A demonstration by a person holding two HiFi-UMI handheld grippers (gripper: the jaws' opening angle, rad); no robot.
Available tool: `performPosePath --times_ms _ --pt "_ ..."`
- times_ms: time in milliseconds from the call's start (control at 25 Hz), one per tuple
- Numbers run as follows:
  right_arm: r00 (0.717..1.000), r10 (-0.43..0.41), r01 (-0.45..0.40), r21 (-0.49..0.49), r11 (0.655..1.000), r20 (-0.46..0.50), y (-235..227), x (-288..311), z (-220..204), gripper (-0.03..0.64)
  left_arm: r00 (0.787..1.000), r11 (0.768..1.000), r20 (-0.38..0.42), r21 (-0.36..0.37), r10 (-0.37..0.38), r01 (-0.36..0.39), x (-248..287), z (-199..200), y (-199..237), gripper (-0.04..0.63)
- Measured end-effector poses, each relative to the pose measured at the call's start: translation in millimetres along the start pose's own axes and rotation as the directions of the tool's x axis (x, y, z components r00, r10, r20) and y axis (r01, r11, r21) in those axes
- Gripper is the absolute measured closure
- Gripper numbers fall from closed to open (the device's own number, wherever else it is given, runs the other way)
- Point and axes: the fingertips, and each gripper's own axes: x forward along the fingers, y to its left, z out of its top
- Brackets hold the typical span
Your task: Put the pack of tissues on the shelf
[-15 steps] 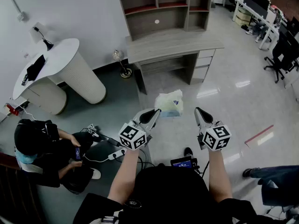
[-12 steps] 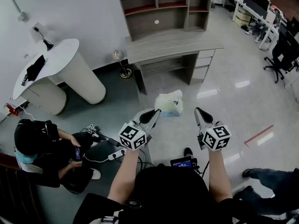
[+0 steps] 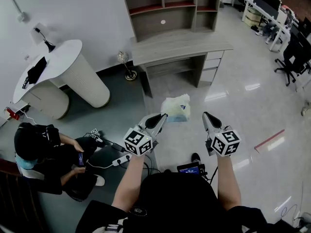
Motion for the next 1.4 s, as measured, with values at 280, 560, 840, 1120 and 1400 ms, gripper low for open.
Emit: performPosePath --times_ms 280,560,840,1120,1400 --pt "1.0 -0.001 0.001 0.014 1.0 0.003 -3 1 -4 0.612 1.0 1.0 -0.009 -0.001 -0.002 0.002 1 -6 1 0.584" --pt "1.0 -0.001 0.001 0.025 1.0 0.002 -8 2 -9 0.612 1.0 1.0 -0.018 -0.001 -0.002 0.002 5 -13 1 0.584" --pt "1.0 0.006 -0.005 0.032 0.999 -0.009 -18 3 -8 0.612 1.0 1.0 -0.025 -0.012 0.01 -0.01 15 -14 2 0.584" --pt "1.0 0.015 -0.014 0.04 0.999 -0.019 -45 6 -1 0.612 0.999 1.0 -0.032 -0.018 0.025 -0.026 40 -13 2 0.584" --pt "0.999 0.03 -0.029 0.045 0.999 -0.025 -82 14 8 0.612 0.998 0.999 -0.039 -0.021 0.044 -0.044 77 -12 4 0.584"
